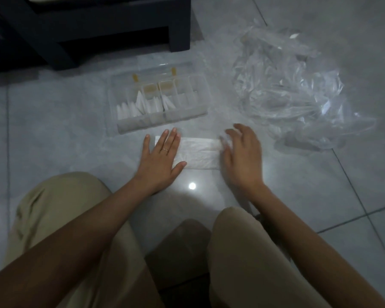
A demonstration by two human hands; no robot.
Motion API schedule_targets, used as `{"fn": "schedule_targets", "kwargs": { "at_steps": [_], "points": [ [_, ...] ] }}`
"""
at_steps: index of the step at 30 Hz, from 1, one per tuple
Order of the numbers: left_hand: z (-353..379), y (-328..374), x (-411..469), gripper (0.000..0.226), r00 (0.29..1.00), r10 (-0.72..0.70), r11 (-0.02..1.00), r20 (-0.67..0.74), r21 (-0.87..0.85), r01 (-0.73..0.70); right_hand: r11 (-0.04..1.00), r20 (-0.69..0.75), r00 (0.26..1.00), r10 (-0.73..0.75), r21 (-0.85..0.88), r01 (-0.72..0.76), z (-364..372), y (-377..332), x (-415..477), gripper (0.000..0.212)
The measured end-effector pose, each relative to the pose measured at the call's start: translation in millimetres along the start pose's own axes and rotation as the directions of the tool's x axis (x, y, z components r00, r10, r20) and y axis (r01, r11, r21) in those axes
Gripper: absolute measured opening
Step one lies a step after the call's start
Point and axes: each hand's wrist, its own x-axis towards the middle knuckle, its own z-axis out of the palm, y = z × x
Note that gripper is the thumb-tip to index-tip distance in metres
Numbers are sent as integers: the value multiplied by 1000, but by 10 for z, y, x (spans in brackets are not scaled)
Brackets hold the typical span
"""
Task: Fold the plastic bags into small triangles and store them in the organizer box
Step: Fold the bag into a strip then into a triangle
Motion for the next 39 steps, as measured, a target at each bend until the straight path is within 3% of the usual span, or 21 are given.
{"fn": "schedule_targets", "kwargs": {
  "at_steps": [3,6,8,15,20,25,27,31,34,39],
  "points": [
    [8,6,-7,82,1000,-10,1000,-3,3,10,993,266,957,-114,-3,119,214,-396,-5,55],
    [-24,11,-23,76,1000,-4,1000,-2,25,4,962,412,882,-229,-42,269,451,-581,16,63],
    [-29,9,-30,73,1000,1,1000,-8,31,0,965,460,862,-211,-42,258,544,-536,27,69],
    [13,11,-23,82,999,-30,999,-28,35,31,973,471,871,-141,-96,209,403,-110,-7,72],
    [-42,-17,-60,87,996,-89,995,22,41,88,987,401,916,-17,-137,78,195,277,-43,77],
    [-89,-35,-89,87,992,-120,991,49,64,117,948,450,875,177,-316,-29,41,499,-81,111],
    [-80,-43,-83,92,993,-113,992,35,67,110,934,433,881,191,-355,-28,8,422,-57,119],
    [-93,-20,-84,99,993,-114,991,41,81,110,968,385,921,-55,-207,145,-25,-14,-4,90],
    [-101,-13,-87,98,992,-121,988,43,98,116,968,451,871,-193,-59,245,216,-355,-21,72],
    [-93,-35,-89,86,992,-113,987,61,120,105,952,512,813,-277,32,304,490,-563,-47,66]
  ]
}}
